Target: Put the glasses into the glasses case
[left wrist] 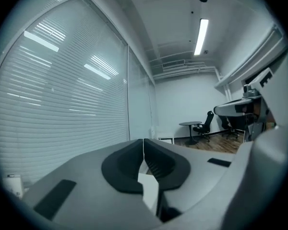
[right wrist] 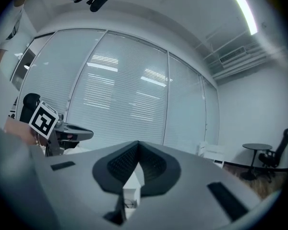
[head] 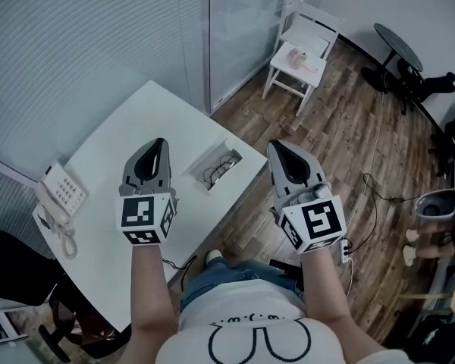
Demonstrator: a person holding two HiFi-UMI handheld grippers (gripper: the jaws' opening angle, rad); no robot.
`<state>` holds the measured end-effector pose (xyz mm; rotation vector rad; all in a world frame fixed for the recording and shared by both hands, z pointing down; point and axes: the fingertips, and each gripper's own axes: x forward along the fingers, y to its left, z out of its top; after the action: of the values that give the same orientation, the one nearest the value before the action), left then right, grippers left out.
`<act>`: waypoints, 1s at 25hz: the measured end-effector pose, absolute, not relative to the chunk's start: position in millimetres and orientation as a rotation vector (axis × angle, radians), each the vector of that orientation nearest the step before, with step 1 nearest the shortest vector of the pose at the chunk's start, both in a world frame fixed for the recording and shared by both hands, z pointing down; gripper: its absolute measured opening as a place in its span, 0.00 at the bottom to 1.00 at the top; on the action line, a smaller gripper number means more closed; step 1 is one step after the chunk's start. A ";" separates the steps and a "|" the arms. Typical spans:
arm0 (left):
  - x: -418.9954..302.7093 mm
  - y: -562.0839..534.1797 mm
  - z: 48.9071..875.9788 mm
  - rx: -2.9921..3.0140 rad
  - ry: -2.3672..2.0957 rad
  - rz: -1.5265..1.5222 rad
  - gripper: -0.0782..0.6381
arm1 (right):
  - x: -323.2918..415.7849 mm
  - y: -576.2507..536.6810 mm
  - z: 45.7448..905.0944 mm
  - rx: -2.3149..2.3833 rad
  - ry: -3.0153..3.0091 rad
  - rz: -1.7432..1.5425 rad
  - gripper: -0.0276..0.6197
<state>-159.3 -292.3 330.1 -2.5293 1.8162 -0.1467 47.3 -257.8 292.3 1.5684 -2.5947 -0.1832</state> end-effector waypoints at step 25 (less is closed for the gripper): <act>-120.8 -240.9 208.1 -2.293 1.762 0.020 0.14 | 104.3 -223.6 183.4 1.674 -2.682 -0.430 0.06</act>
<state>-120.8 -240.9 208.1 -2.2928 1.7618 0.0201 104.3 -223.6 183.4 1.6741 -2.6817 -0.4301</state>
